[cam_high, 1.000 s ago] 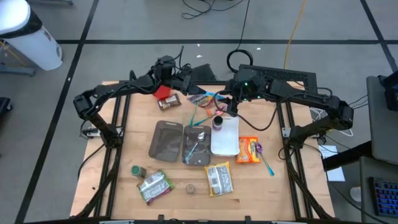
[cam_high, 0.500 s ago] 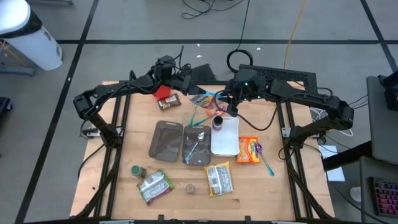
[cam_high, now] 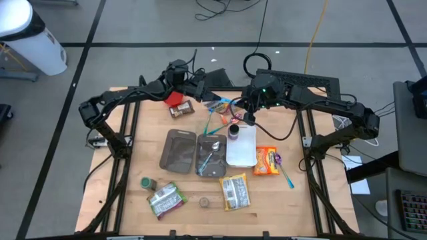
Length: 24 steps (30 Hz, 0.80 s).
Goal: Pick & Place Food Item
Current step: Put the blue pack into the left gray bin
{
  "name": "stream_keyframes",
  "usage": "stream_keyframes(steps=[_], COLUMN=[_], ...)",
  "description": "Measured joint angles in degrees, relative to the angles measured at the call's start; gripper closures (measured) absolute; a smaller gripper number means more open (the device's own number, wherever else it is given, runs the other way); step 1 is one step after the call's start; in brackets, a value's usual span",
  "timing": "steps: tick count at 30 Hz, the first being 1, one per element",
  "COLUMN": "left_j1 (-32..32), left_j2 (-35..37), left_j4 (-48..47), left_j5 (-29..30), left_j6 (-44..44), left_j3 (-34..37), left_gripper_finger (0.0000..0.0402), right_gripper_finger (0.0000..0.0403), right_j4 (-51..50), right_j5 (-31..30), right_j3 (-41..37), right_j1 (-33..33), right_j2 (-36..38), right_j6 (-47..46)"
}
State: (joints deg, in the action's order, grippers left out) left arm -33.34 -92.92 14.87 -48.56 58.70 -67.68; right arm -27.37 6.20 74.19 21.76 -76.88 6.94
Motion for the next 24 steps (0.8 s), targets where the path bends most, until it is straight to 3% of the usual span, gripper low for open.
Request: stream_keyframes(steps=[13, 24], left_j1=[0.0, -0.27], left_j2=[0.0, 0.0], left_j4=[6.62, 9.48], left_j5=[0.22, 0.73], left_j6=[-3.51, -8.23], left_j3=[0.08, -0.47], left_gripper_finger=[0.0346, 0.0218], right_gripper_finger=[0.0402, 0.0403], right_j4=[-0.42, -0.09], right_j5=[0.12, 4.19], right_j3=[0.0, -0.09], right_j1=[0.0, -0.11], right_j2=[0.0, 0.75], right_j6=[-1.75, -5.09])
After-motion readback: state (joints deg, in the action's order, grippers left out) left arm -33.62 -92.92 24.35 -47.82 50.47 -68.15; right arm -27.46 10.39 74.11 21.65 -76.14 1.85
